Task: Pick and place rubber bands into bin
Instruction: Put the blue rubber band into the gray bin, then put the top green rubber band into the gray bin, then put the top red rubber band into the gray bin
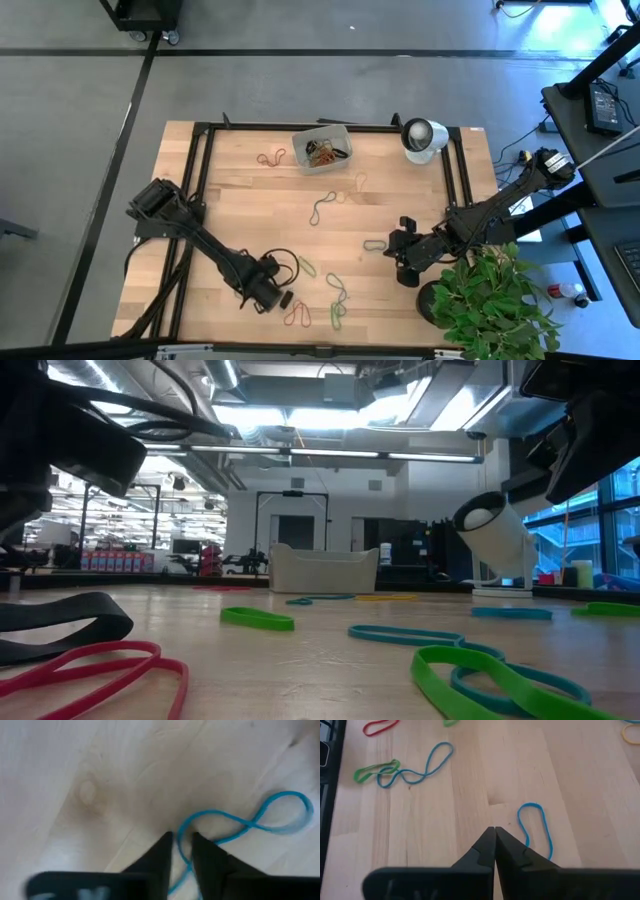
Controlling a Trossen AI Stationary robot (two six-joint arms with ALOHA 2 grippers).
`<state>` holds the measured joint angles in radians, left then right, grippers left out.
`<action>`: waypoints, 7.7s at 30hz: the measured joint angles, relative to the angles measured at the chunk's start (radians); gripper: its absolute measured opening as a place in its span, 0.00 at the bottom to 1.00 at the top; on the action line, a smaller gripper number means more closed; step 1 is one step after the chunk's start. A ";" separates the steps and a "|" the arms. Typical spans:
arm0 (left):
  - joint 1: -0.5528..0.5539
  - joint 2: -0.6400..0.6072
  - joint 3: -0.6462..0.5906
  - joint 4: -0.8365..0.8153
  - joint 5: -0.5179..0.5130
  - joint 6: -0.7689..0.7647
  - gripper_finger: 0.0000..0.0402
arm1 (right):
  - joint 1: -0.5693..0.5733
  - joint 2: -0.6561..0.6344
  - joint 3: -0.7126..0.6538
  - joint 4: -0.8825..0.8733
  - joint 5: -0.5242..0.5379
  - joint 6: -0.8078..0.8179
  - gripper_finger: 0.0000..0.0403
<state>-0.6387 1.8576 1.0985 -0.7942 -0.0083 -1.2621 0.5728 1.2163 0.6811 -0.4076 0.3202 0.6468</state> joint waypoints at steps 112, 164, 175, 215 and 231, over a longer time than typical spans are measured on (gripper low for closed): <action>0.340 -0.861 -0.476 0.452 -0.491 0.384 0.00 | -0.401 0.210 -0.064 -0.392 -0.283 -0.231 0.43; 0.883 -1.446 -0.791 0.549 0.217 1.070 0.00 | -0.983 1.123 1.359 -0.583 -0.113 -0.334 0.29; 0.883 -1.446 -0.790 0.550 0.186 1.039 0.00 | -0.979 1.064 1.442 -0.688 -0.112 -0.334 0.55; 0.995 -0.894 -0.453 0.440 -0.207 1.154 0.06 | -0.596 -0.213 -0.129 0.131 -0.160 0.169 0.02; 1.523 -0.240 -0.203 0.211 0.051 1.267 0.52 | -0.547 -0.191 -0.167 0.233 -0.099 0.243 0.01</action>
<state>0.8845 1.6179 0.8957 -0.5835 0.0425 0.0050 0.0257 1.0252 0.5144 -0.1748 0.2217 0.8898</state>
